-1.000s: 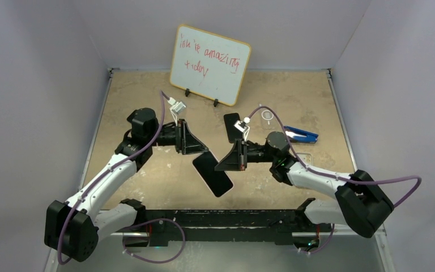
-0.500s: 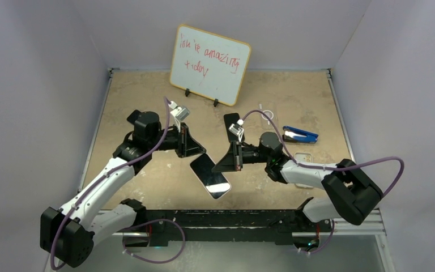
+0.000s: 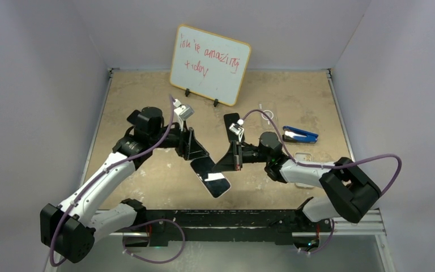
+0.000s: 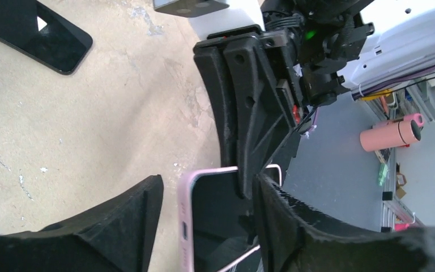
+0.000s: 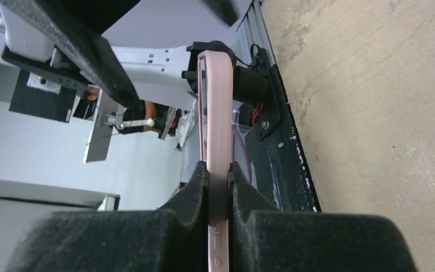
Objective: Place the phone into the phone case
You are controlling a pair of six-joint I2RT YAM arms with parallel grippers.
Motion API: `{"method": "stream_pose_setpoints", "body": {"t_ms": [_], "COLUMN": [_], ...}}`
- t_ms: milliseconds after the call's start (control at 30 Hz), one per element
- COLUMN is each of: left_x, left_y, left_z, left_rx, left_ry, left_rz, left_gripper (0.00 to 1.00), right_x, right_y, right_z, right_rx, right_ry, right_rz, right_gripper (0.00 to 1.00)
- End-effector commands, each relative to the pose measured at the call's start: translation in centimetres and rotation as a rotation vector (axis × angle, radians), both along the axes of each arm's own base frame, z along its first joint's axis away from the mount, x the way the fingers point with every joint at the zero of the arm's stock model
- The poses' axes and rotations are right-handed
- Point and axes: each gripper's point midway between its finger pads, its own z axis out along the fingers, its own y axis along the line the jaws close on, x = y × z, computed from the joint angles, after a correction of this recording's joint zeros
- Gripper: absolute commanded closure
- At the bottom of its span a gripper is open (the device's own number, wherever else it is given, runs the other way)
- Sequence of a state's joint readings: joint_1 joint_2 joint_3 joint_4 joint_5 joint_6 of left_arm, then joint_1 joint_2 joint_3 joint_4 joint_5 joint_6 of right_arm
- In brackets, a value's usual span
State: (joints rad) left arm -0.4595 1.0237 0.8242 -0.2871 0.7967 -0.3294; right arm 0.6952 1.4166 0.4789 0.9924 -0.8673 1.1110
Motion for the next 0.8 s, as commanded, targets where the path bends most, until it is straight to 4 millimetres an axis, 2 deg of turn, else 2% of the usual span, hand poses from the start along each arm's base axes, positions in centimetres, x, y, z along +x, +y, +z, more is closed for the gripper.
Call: {"method": "stream_pose_setpoints", "body": {"t_ms": [0,133,233,300,367,433,533,567,633,767], "left_x": [0.2,0.6,0.6,0.2,-0.1,-0.6,-1.0,-1.1,-1.1,0.4], "left_y": [-0.4,-0.4,-0.5,-0.7,-0.9,-1.1,-0.9,-0.9,-0.7,0.0], "left_z": [0.3,0.3,0.1,-0.2,-0.6,-0.9,-1.5,-1.6,-1.5,-1.0], "left_rx": [0.024,0.028,0.026,0.015,0.000,-0.012,-0.007,-0.004,0.004,0.046], "left_ry": [-0.018,-0.023,-0.017,0.002,0.024,0.042,0.043,0.040,0.021,-0.061], "left_rz": [-0.065,-0.050,-0.054,-0.080,-0.103,-0.124,-0.129,-0.129,-0.117,-0.014], "left_gripper": [0.36,0.33,0.35,0.44,0.67,0.84,0.97,1.00,1.00,1.00], "right_x": [-1.0,-1.1,-1.1,-1.1,-1.0,-0.8,-0.6,-0.6,-0.4,0.7], "right_y": [-0.1,-0.1,0.0,0.0,0.0,0.1,0.2,0.2,0.4,0.8], "right_z": [4.1,4.3,4.3,4.3,4.3,4.2,4.1,4.0,3.5,2.2], "right_rx": [0.105,0.110,0.110,0.111,0.111,0.108,0.117,0.119,0.110,0.071], "right_ry": [-0.172,-0.182,-0.180,-0.178,-0.170,-0.154,-0.133,-0.125,-0.099,-0.073], "right_rz": [0.072,0.082,0.084,0.081,0.073,0.064,0.056,0.055,0.043,0.000], "right_gripper": [1.00,1.00,1.00,1.00,1.00,1.00,1.00,1.00,1.00,1.00]}}
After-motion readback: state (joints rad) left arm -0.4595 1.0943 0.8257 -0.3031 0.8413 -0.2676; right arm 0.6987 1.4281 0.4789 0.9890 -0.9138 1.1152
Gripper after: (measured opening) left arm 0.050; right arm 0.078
